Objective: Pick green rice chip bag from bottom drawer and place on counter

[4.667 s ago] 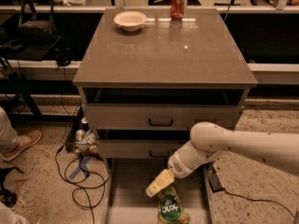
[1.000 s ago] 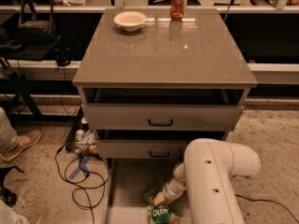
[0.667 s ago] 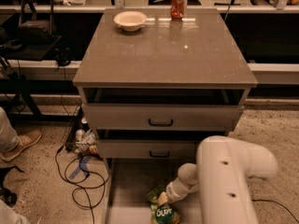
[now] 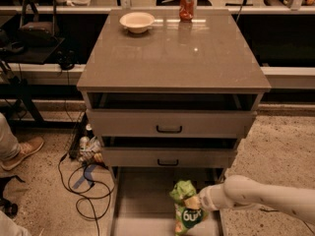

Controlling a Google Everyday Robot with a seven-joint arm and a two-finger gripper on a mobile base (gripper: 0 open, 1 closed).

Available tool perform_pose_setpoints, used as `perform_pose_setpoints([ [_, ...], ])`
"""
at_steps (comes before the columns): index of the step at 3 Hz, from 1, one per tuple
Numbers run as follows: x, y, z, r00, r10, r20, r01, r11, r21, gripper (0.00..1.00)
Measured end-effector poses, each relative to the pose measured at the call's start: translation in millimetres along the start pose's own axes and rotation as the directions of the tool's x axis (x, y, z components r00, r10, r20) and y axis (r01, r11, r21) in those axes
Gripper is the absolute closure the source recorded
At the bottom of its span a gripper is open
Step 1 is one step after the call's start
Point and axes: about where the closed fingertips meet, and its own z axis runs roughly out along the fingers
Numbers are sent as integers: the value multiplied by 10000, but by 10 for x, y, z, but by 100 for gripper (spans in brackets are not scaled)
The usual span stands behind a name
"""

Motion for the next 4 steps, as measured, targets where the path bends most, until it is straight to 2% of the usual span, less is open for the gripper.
perform_pose_setpoints([
  [1, 57, -212, -348, 9982, 334, 496, -356, 9983, 453, 100],
  [2, 68, -206, -351, 9982, 330, 510, -351, 9985, 424, 100],
  [3, -11, -136, -701, 9939, -226, 1082, 193, 9993, 314, 100],
  [4, -250, 166, -1376, 9684, -1522, 1975, 1523, 9882, 148, 100],
])
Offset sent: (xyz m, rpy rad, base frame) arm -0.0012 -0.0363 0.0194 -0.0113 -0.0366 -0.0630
